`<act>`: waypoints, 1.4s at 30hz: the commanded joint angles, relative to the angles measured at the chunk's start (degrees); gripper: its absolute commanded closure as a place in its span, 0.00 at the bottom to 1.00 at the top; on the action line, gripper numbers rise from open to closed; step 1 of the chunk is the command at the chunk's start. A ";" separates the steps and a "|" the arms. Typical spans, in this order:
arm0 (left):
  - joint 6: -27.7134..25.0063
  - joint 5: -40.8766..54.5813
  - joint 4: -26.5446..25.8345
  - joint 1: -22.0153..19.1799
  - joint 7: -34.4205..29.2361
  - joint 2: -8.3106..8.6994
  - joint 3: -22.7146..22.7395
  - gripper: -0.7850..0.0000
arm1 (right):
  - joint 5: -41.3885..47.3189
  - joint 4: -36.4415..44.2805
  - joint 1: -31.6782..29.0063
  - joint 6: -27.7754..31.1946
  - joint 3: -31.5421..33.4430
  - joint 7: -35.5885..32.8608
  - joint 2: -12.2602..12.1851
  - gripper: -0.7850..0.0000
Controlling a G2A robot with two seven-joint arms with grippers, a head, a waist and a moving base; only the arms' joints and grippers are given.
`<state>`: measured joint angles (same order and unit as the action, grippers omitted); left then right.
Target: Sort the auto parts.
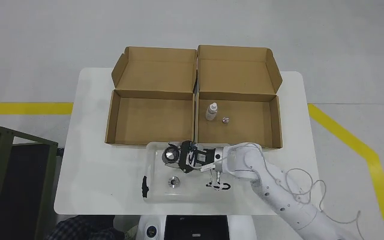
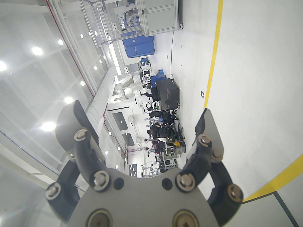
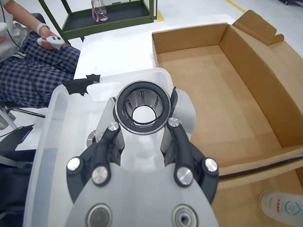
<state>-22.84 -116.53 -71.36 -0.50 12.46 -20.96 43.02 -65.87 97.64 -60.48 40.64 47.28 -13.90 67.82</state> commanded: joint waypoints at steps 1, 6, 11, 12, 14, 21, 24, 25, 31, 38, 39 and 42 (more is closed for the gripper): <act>0.00 0.00 0.00 0.00 0.00 0.00 0.00 0.00 | 0.95 1.65 -1.00 0.25 1.51 0.27 -0.36 1.00; 0.00 0.00 0.00 0.00 0.00 0.00 0.00 0.00 | 3.92 4.93 -3.27 0.73 5.39 1.70 -1.15 1.00; 0.00 0.00 0.00 0.00 0.00 0.00 0.00 0.00 | 6.95 6.90 -5.04 0.91 9.36 3.34 -1.80 1.00; 0.00 0.00 0.00 0.00 0.00 0.00 0.00 0.00 | 7.63 6.94 -5.41 0.55 10.53 4.03 -1.94 1.00; 0.00 0.00 0.00 0.00 0.00 0.00 0.00 0.00 | 8.75 7.18 -6.49 0.38 12.89 5.01 -2.30 1.00; 0.00 0.00 0.00 0.00 0.00 0.00 0.00 0.00 | 11.22 9.23 -10.78 1.19 20.14 6.69 -3.53 1.00; 0.00 0.00 0.00 0.00 0.00 0.00 0.00 0.00 | 12.20 10.43 -12.21 1.12 22.07 7.35 -3.82 1.00; 0.00 0.00 0.00 0.00 0.00 0.00 0.00 0.00 | 12.59 10.76 -12.59 1.07 22.58 7.65 -3.88 1.00; 0.00 0.00 0.00 0.00 0.00 0.00 0.00 0.00 | 14.59 12.25 -13.72 1.26 24.28 8.74 -4.08 1.00; 0.00 0.00 0.00 0.00 0.00 0.00 0.00 0.00 | 16.01 13.14 -13.59 1.05 24.22 9.30 -4.01 1.00; 0.00 0.00 0.00 0.00 0.00 0.00 0.00 0.00 | 16.14 13.14 -13.50 1.06 24.09 9.33 -3.99 1.00; 0.00 0.00 0.00 0.00 0.00 0.00 0.00 0.00 | 16.33 12.98 -13.13 1.05 23.44 9.32 -3.88 1.00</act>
<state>-22.84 -116.53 -71.36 -0.50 12.46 -20.96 43.02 -49.56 110.71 -73.74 41.68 70.96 -4.55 63.90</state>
